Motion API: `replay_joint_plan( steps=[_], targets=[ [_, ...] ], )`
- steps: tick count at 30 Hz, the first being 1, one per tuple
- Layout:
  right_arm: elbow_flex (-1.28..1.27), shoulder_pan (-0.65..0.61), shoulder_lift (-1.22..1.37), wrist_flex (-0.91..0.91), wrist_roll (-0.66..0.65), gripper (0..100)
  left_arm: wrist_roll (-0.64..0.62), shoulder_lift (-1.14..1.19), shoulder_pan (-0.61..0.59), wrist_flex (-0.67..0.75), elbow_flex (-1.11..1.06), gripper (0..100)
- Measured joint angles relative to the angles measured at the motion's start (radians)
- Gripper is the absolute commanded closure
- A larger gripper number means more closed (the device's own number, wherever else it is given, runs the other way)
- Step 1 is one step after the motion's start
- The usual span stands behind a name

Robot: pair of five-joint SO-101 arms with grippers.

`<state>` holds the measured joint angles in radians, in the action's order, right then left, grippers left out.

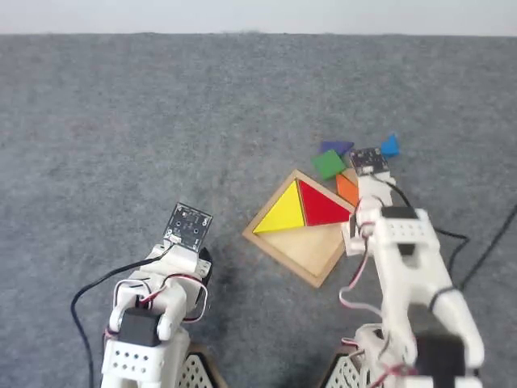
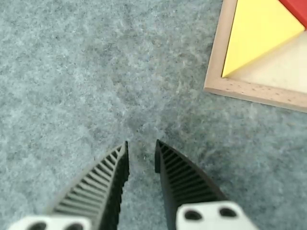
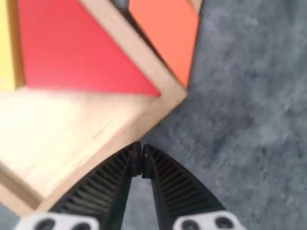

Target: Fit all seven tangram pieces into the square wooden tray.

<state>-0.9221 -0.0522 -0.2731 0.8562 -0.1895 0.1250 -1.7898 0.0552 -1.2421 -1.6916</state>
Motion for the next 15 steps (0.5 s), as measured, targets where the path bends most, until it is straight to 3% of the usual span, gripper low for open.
replay_joint_plan(
  steps=[9,15],
  targets=[
    [0.256,-0.153,0.284,-0.002,-0.009,98.7,0.000,0.000,0.000,0.000,0.000,91],
    [0.384,-0.189,0.399,0.002,-0.018,99.3,0.000,0.000,0.000,0.000,0.000,91]
  ],
)
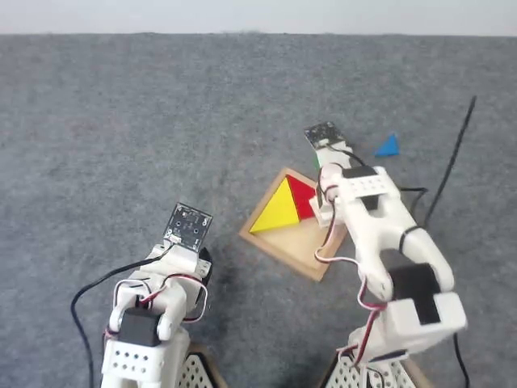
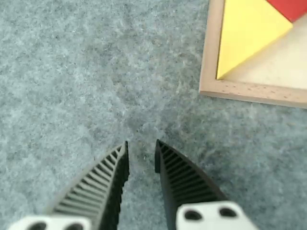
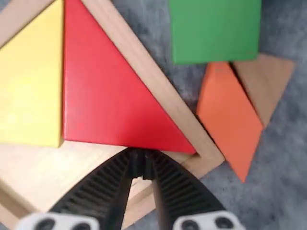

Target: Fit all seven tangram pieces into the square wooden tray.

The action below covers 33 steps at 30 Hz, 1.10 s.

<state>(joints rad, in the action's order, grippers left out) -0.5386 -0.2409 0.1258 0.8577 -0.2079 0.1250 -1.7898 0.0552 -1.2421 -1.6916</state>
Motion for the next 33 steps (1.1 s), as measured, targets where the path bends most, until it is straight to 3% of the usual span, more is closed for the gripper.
replay_joint_plan(
  steps=[6,14,20,27,33],
  targets=[
    [0.072,-0.054,0.035,-0.002,0.000,99.3,0.000,0.000,0.000,0.000,0.000,91],
    [0.133,-0.227,0.052,-0.002,-0.031,99.3,0.000,0.000,0.000,0.000,0.000,91],
    [0.135,-0.253,0.044,0.020,-0.057,99.3,0.000,0.000,0.000,0.000,0.000,91],
    [-0.121,-0.255,-0.181,-0.038,-0.058,99.3,0.000,0.000,0.000,0.000,0.000,91],
    [-0.250,-0.276,-0.198,-0.083,-0.101,99.3,0.000,0.000,0.000,0.000,0.000,91]
  ],
)
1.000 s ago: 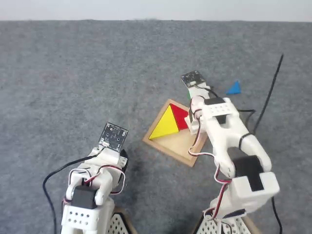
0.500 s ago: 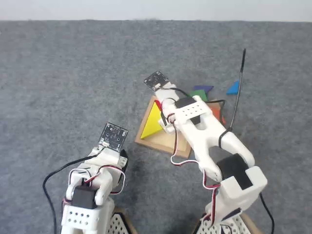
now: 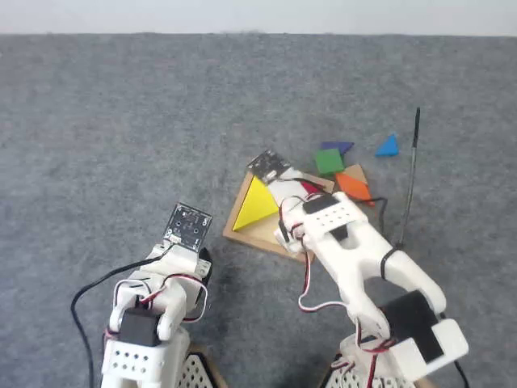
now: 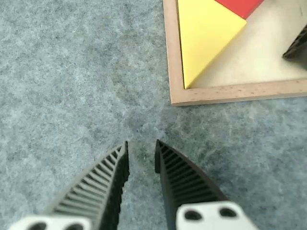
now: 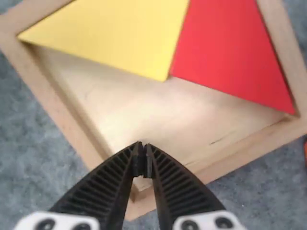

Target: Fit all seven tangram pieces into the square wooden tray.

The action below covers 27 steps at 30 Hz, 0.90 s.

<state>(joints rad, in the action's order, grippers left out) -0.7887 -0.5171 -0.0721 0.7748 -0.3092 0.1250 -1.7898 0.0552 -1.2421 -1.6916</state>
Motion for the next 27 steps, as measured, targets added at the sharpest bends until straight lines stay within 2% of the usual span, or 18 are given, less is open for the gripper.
replay_joint_plan(
  steps=[3,8,13,17,19,21,27],
  targets=[
    [-0.017,-0.012,-0.020,0.012,-0.034,99.3,0.000,0.000,0.000,0.000,0.000,91],
    [-0.018,-0.021,-0.032,0.114,-0.212,99.3,0.000,0.000,0.000,0.000,0.000,91],
    [-0.048,0.087,-0.049,0.147,-0.394,99.3,0.000,0.000,0.000,0.000,0.000,91],
    [-0.046,0.180,-0.051,0.147,-0.428,99.3,0.000,0.000,0.000,0.000,0.000,91],
    [-0.057,0.190,-0.069,0.141,-0.391,99.3,0.000,0.000,0.000,0.000,0.000,91],
    [-0.051,0.196,-0.100,0.140,-0.301,99.3,0.000,0.000,0.000,0.000,0.000,91],
    [-0.049,0.212,-0.232,0.126,0.149,99.2,0.000,0.000,0.000,0.000,0.000,91]
  ],
)
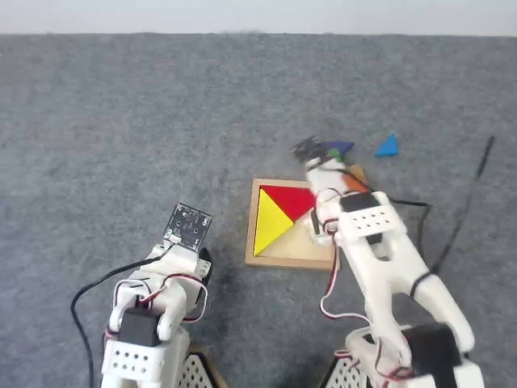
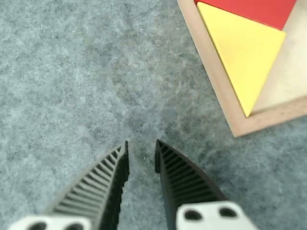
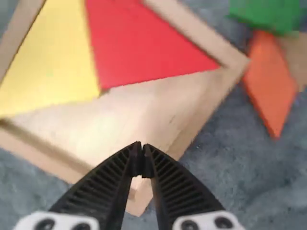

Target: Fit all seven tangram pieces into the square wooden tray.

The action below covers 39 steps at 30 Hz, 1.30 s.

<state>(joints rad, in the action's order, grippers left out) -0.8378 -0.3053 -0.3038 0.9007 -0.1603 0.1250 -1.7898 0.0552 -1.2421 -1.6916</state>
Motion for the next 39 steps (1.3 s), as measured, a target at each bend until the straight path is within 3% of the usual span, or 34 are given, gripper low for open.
replay_joint_plan(
  steps=[3,7,9,17,23,26,33,39],
  targets=[
    [0.000,0.003,-0.032,0.000,0.081,94.1,0.000,0.000,0.000,0.000,0.000,91],
    [0.000,0.037,-0.032,0.000,0.123,78.8,0.000,0.000,0.000,0.000,0.000,91],
    [0.000,0.055,-0.012,0.000,0.130,77.2,0.000,0.000,0.000,0.000,0.000,91],
    [0.034,0.068,0.176,-0.035,0.137,79.6,0.000,0.000,0.000,0.000,0.000,91],
    [0.072,0.064,0.244,-0.038,0.137,99.1,0.000,0.000,0.000,0.000,0.000,91],
    [0.081,0.074,0.245,-0.038,0.132,98.5,0.000,0.000,0.000,0.000,0.000,91],
    [0.167,0.071,0.269,-0.038,-0.071,99.1,0.000,0.000,0.000,0.000,0.000,91],
    [0.198,0.035,0.269,-0.026,-0.153,99.1,0.000,0.000,0.000,0.000,0.000,91]
  ],
)
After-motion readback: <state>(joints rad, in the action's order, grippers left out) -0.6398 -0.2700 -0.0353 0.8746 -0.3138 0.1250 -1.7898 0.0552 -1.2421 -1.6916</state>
